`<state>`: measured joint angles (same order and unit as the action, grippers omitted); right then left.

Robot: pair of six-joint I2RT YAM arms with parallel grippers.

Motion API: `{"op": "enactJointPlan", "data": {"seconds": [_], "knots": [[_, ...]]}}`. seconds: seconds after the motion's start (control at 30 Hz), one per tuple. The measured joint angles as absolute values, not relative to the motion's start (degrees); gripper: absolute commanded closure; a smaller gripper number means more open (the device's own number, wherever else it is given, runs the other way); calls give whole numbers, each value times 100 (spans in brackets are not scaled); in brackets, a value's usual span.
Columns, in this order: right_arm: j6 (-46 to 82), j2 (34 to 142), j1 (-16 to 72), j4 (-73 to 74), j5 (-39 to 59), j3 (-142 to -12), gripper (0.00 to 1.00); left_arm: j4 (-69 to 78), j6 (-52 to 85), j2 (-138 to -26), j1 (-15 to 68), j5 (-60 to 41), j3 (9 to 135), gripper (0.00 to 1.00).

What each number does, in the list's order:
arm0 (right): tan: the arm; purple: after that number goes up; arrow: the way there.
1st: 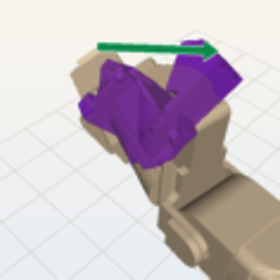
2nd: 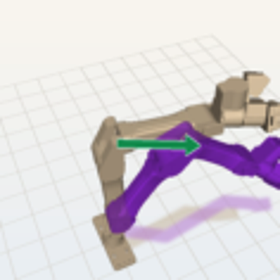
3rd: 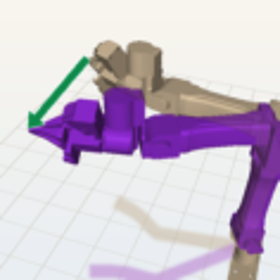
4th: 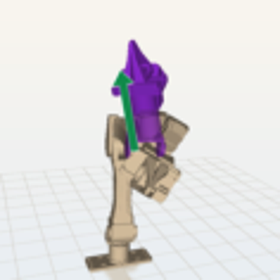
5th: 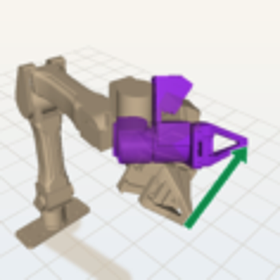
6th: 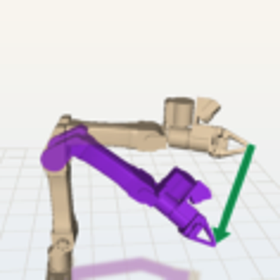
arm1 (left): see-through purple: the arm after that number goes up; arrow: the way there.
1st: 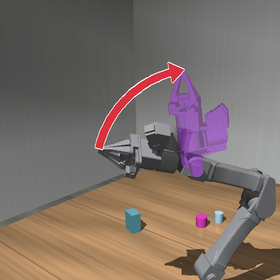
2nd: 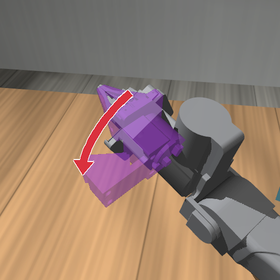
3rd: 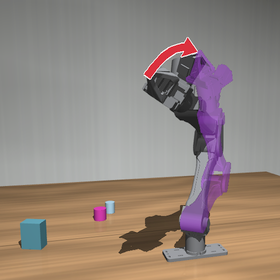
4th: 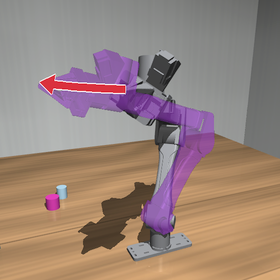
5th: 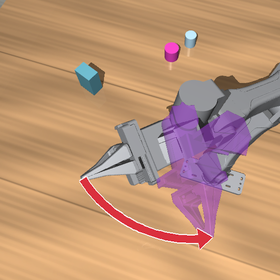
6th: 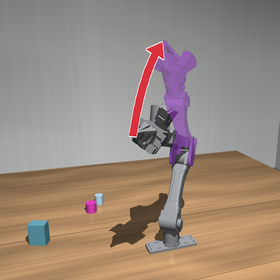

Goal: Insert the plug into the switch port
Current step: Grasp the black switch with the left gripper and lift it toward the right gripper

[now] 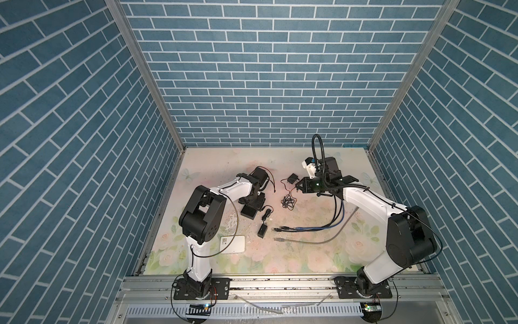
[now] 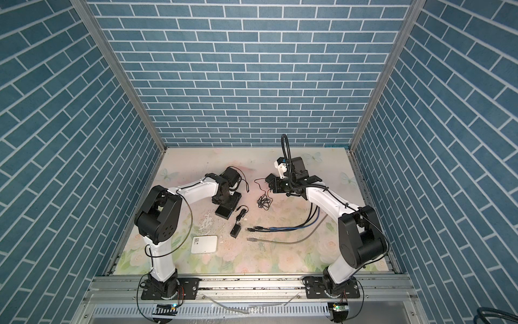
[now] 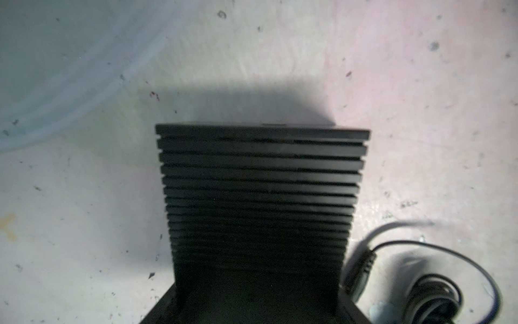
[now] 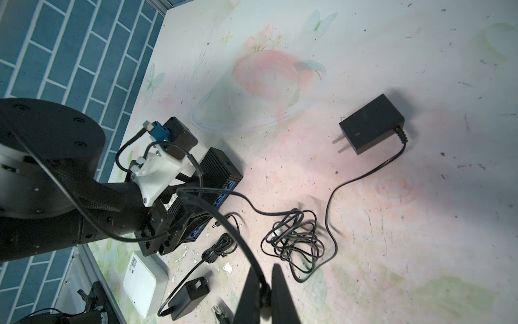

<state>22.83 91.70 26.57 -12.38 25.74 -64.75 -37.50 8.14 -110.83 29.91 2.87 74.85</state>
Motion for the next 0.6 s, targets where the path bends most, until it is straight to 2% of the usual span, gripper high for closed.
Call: {"op": "enactJointPlan", "data": {"seconds": [0.2,0.4,0.6], "knots": [[2652,9196,2646,-897,2696,-6475,100,-2961,816,-10049,2991,156,6689,70],[2882,9196,2624,-611,2766,-6475,100,-1778,676,-8630,3033,-510,6036,72],[3068,9196,2576,-399,2808,-6475,100,-952,290,-7975,3306,-1162,5408,72]]}}
